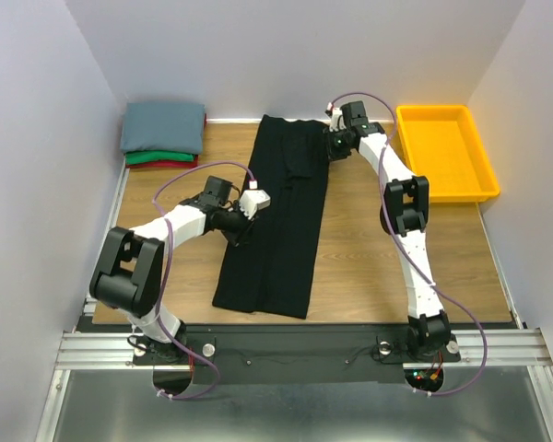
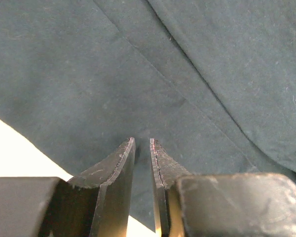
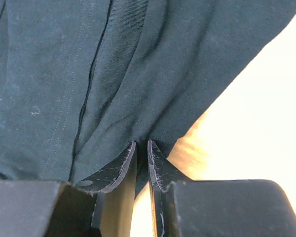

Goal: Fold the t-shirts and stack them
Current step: Fold the tshirt

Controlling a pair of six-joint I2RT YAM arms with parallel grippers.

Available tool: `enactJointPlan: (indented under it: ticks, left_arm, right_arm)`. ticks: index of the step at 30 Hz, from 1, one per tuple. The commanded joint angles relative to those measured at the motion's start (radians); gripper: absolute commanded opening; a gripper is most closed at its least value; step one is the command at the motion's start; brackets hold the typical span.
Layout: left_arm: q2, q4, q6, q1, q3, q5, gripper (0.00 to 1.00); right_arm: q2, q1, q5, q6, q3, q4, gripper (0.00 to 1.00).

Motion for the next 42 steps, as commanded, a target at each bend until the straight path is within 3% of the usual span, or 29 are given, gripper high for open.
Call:
enactJointPlan:
  ticks: [1,7,14,27,33,36,42]
  left_arm:
    - [0.033,0.043,-0.062,-0.001,0.072,0.054,0.31]
    - [0.031,0.063,-0.075,0.002,0.058,0.048,0.3]
    - [0.06,0.011,-0.007,-0.02,0.023,0.033,0.29]
    - [0.145,-0.112,0.066,-0.224,0.035,-0.091,0.21]
    - [0.139,-0.102,0.023,-0.231,0.061,-0.081,0.22]
    - [0.12,-0.094,0.018,-0.226,0.057,-0.091,0.27]
    - [0.08,-0.077,0.01,-0.203,0.054,-0.064,0.29]
  right_arm:
    - [0.021,0.006,0.111,-0.011,-0.004,0.075,0.22]
    - [-0.227,0.005,0.07,-0.016,-0.209,0.099,0.26]
    - [-0.37,0.009,-0.065,0.04,-0.432,0.096,0.27]
    - [-0.39,0.034,-0.177,0.104,-0.564,0.096,0.27]
    - [-0.403,0.042,-0.189,0.098,-0.593,0.098,0.27]
    - [-0.386,0.058,-0.192,0.089,-0.612,0.099,0.27]
    - [-0.276,0.085,-0.146,0.078,-0.551,0.104,0.27]
